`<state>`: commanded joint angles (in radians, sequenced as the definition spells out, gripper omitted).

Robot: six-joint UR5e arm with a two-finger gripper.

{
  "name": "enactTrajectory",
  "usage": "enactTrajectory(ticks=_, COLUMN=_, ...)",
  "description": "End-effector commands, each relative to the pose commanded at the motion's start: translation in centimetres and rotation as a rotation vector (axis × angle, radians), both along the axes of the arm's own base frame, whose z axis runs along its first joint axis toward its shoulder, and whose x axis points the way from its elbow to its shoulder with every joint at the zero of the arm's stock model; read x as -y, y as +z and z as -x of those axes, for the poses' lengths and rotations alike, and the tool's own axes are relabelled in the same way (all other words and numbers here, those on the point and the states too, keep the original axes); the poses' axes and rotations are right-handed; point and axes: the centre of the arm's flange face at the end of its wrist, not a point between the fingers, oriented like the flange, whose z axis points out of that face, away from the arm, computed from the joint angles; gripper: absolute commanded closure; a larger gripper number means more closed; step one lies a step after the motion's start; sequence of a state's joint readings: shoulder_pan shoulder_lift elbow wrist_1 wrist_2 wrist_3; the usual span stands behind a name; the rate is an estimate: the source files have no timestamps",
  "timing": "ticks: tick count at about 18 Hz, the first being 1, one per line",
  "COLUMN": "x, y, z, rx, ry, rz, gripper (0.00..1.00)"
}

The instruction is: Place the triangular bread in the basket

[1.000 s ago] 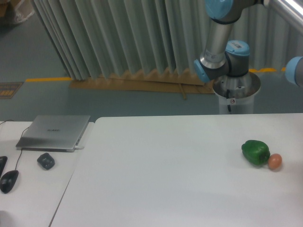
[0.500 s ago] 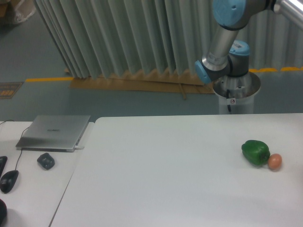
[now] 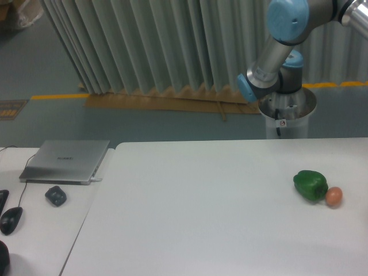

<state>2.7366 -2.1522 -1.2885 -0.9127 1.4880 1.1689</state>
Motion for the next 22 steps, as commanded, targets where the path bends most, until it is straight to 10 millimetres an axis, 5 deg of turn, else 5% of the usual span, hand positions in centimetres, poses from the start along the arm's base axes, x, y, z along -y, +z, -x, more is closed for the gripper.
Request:
enactTrajectory(ticks=4, x=0.0, y=-0.2, z=0.1, rx=0.001, ry=0.000, rz=0.001, gripper=0.80)
enactTrajectory(ticks=5, x=0.0, y=-0.1, z=0.1, rx=0.000, ry=0.000, rz=0.000, gripper=0.56)
enactTrajectory(ticks=6, x=-0.1, y=-0.1, z=0.2, rx=-0.003, ry=-0.006, rz=0.001, gripper=0.20)
enactTrajectory(ticks=7, x=0.0, y=-0.4, z=0.1, rx=0.000, ry=-0.017, rz=0.008, gripper=0.00)
enactTrajectory(ticks=17, x=0.3, y=1.3, z=-0.9, rx=-0.020, ry=-0.044, rz=0.011, gripper=0.00)
enactTrajectory(ticks=20, x=0.1, y=2.4, z=-2.8, rx=-0.018, ry=-0.051, rz=0.007, gripper=0.00)
enactTrajectory(ticks=22, x=-0.9, y=3.4, z=-5.8, rx=-0.021, ry=-0.079, rz=0.018, gripper=0.00)
